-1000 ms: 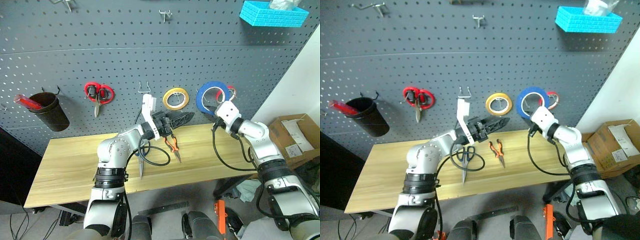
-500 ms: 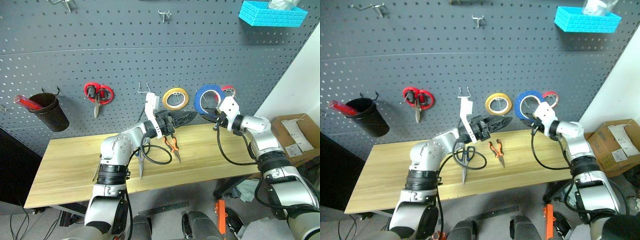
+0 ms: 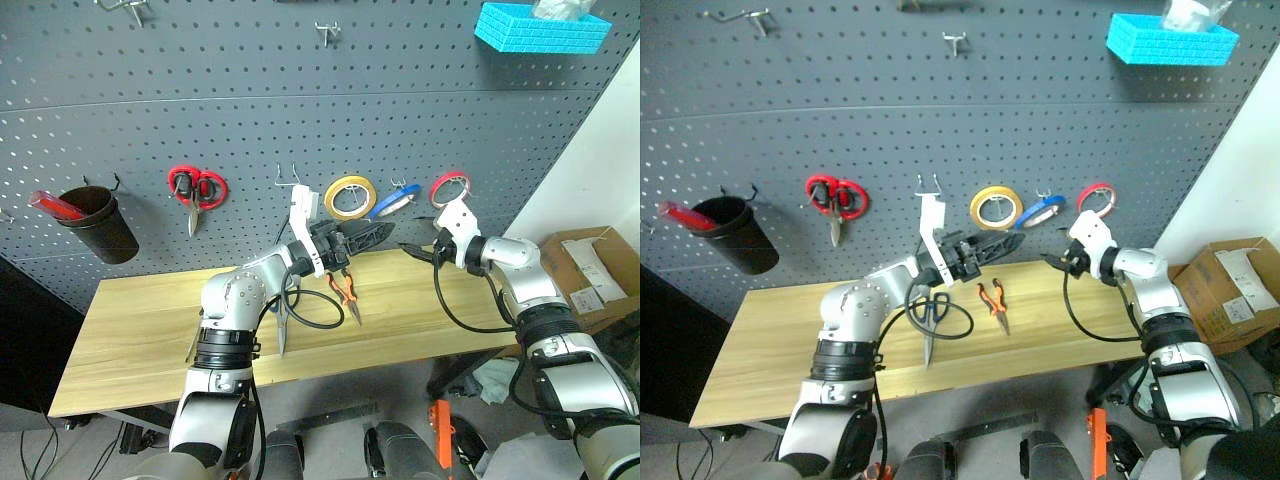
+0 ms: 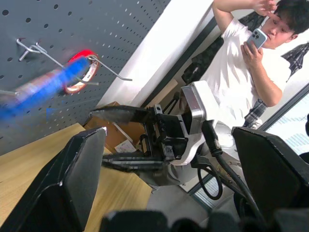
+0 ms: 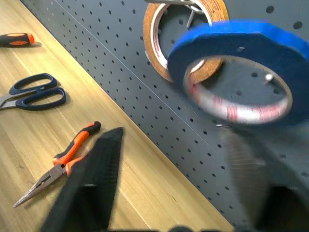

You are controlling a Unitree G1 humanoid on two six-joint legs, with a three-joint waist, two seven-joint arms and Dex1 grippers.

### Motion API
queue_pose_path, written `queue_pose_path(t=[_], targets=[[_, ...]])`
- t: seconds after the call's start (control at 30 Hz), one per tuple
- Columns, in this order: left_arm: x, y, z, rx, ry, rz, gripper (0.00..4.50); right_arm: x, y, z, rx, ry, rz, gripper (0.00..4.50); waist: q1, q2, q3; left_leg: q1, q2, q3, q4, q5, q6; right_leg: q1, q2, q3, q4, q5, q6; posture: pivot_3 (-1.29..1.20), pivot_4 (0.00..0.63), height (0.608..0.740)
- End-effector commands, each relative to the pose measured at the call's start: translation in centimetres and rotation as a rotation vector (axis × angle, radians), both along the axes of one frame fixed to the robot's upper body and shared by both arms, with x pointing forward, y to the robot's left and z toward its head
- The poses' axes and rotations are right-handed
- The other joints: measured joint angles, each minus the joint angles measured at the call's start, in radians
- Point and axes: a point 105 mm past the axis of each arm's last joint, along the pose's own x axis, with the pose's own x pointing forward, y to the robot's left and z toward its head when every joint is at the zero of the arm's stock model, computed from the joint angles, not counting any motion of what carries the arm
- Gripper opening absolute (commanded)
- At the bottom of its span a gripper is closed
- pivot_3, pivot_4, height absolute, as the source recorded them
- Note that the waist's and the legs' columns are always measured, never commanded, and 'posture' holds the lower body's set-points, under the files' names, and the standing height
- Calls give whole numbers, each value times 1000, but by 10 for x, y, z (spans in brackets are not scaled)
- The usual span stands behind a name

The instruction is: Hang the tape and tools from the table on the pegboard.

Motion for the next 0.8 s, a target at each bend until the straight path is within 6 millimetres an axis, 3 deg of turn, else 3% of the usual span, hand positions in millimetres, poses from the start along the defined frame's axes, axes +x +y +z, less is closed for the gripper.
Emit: queue_pose_path(t=[0.03, 0.33, 0.5, 0.7, 0.8], targets=[[-1, -2, 15, -18, -55, -4, 4500, 1, -3, 12, 2, -47, 1, 4484, -1, 0, 0, 1, 0, 1, 0, 0, 0, 0, 0, 2, 1, 0, 0, 10, 50, 740], [-2, -1, 14, -11, -57, -4, 4500, -4, -2, 7, 23, -48, -18, 4484, -8, 0, 0, 10, -1, 10, 0, 0, 0, 2, 2, 14, 5, 0, 0, 15, 50, 740], [0, 11, -1, 64, -60, 65, 4500, -17, 2, 2, 88, -33, -65, 4484, -8, 0, 0, 10, 0, 10, -1, 0, 0, 2, 3, 14, 5, 0, 0, 22, 56, 740], [2, 59, -51, 311, -52, 290, 4500, -46, 31, -13, 211, 70, -185, 4484, -10, 1, -1, 11, 2, 10, -3, 0, 0, 0, 5, 16, 6, 0, 0, 38, 81, 740], [-5, 80, -77, 392, -8, 385, 4500, -55, 59, -24, 214, 146, -207, 4484, -8, 1, -1, 13, 3, 10, -4, 0, 0, 0, 6, 16, 7, 0, -1, 51, 99, 740]])
